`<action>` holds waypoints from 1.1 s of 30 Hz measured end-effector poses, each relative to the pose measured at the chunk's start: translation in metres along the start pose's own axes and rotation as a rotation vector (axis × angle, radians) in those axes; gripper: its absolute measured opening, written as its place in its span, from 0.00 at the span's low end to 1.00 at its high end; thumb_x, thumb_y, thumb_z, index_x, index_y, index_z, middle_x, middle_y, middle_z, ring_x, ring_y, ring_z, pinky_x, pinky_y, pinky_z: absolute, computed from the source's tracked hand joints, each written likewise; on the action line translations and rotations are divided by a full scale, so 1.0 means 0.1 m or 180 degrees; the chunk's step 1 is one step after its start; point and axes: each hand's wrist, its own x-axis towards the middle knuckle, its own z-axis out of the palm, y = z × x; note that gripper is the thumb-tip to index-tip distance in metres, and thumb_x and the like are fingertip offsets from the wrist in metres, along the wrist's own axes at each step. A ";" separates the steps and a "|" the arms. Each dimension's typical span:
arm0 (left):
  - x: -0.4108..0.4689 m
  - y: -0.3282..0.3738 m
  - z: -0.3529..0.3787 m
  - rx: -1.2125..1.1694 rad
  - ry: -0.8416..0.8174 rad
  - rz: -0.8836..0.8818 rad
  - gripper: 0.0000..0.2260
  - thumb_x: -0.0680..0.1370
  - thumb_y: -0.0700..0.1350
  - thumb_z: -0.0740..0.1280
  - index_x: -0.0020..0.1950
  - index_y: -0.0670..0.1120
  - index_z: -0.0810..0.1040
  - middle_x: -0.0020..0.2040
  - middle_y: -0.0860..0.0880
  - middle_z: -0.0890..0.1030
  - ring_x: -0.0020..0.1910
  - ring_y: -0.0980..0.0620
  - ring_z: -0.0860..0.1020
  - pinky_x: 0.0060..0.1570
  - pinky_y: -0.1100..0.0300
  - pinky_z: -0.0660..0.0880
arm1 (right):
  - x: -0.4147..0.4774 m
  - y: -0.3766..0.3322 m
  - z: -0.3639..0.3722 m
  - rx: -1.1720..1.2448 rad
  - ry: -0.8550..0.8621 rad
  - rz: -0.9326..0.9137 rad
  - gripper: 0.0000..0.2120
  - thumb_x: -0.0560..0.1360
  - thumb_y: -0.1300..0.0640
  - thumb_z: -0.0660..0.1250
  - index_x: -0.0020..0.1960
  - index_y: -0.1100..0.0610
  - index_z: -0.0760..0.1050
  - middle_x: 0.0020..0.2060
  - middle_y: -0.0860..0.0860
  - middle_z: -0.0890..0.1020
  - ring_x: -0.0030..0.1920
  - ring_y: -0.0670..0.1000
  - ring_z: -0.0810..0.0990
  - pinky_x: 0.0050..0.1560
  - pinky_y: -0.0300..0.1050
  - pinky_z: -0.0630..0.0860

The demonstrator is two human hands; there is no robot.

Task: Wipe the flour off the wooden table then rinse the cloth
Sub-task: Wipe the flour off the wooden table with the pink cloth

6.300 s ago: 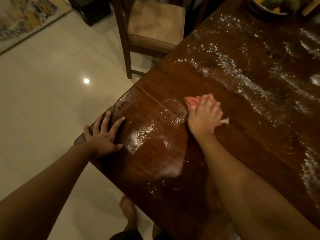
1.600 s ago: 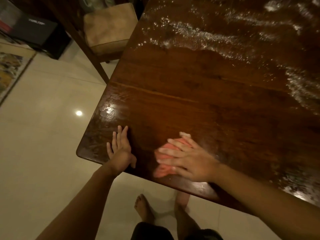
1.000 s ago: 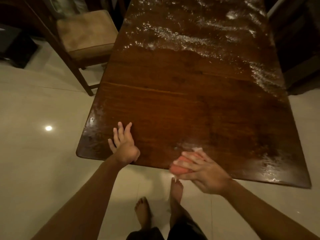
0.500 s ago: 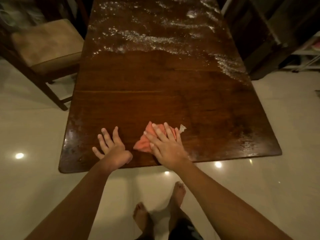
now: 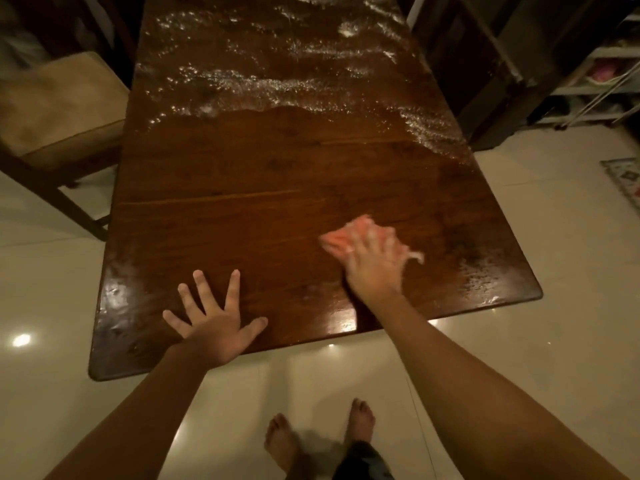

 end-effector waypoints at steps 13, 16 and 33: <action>-0.02 0.08 -0.02 -0.0292 0.0215 -0.0362 0.43 0.72 0.73 0.61 0.76 0.67 0.37 0.79 0.45 0.32 0.77 0.39 0.34 0.72 0.33 0.38 | 0.37 1.69 -0.31 0.0246 0.0138 0.0469 0.25 0.82 0.37 0.43 0.78 0.36 0.52 0.81 0.46 0.54 0.80 0.60 0.51 0.75 0.68 0.48; -0.01 0.14 -0.02 -0.0432 0.0293 -0.0509 0.41 0.72 0.70 0.65 0.76 0.69 0.41 0.79 0.47 0.33 0.78 0.41 0.35 0.72 0.34 0.39 | 0.60 1.73 -0.41 0.0416 0.0145 0.1082 0.24 0.83 0.40 0.45 0.79 0.36 0.49 0.81 0.47 0.51 0.80 0.62 0.47 0.74 0.72 0.45; -0.05 1.56 0.16 -0.0967 0.0810 -0.1619 0.41 0.73 0.38 0.66 0.80 0.53 0.48 0.80 0.39 0.44 0.78 0.38 0.45 0.73 0.36 0.46 | 0.07 2.56 -0.39 0.0209 -0.0534 -0.2205 0.21 0.83 0.39 0.49 0.76 0.30 0.56 0.79 0.34 0.51 0.81 0.48 0.44 0.78 0.58 0.40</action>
